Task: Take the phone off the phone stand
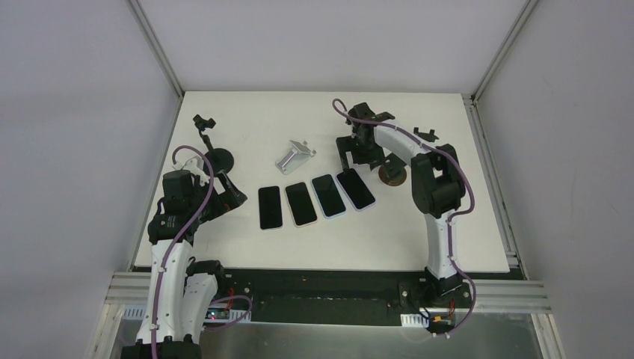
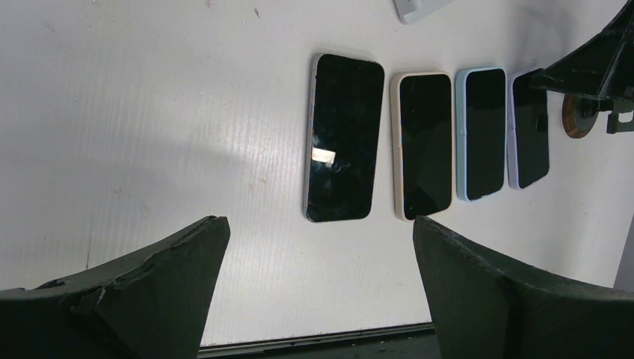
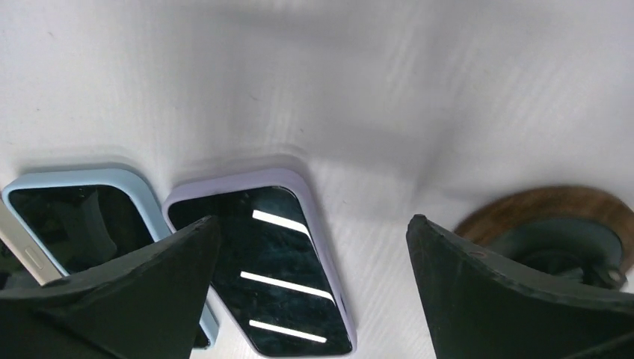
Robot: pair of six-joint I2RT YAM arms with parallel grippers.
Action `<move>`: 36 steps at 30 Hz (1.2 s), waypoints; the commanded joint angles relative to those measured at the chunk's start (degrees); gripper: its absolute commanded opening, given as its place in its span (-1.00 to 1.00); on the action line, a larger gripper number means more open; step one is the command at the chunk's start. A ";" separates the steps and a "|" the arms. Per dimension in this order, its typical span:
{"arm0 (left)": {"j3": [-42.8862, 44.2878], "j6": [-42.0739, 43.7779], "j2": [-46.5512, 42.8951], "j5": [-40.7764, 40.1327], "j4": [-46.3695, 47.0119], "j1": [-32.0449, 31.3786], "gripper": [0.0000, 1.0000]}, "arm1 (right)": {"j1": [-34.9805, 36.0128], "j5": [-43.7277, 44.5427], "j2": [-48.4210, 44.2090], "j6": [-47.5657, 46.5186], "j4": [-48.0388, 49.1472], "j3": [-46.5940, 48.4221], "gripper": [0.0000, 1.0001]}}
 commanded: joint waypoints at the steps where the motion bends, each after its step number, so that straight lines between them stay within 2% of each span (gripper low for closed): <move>1: 0.91 -0.77 0.16 0.57 0.22 0.53 0.99 | 0.15 9.02 -9.43 5.10 1.17 -1.91 0.99; 8: 0.83 -0.77 0.17 0.37 0.22 0.46 0.99 | 0.58 14.45 -22.21 14.45 -1.31 -3.47 0.99; 16: 0.83 -0.77 0.04 0.02 0.22 0.53 0.99 | 1.15 12.30 -31.03 17.82 -8.38 -3.89 0.99; 23: 0.83 -0.84 0.12 -0.36 0.20 0.53 0.99 | 1.69 12.05 -43.62 23.71 -4.95 -14.74 0.99; 30: 0.74 -0.94 0.19 -0.65 0.22 0.53 0.99 | 2.13 22.31 -53.66 27.38 -5.34 -23.78 0.99; 36: 0.74 -1.02 0.42 -0.86 0.22 0.49 0.99 | 2.23 19.56 -57.63 27.11 -3.42 -28.51 0.99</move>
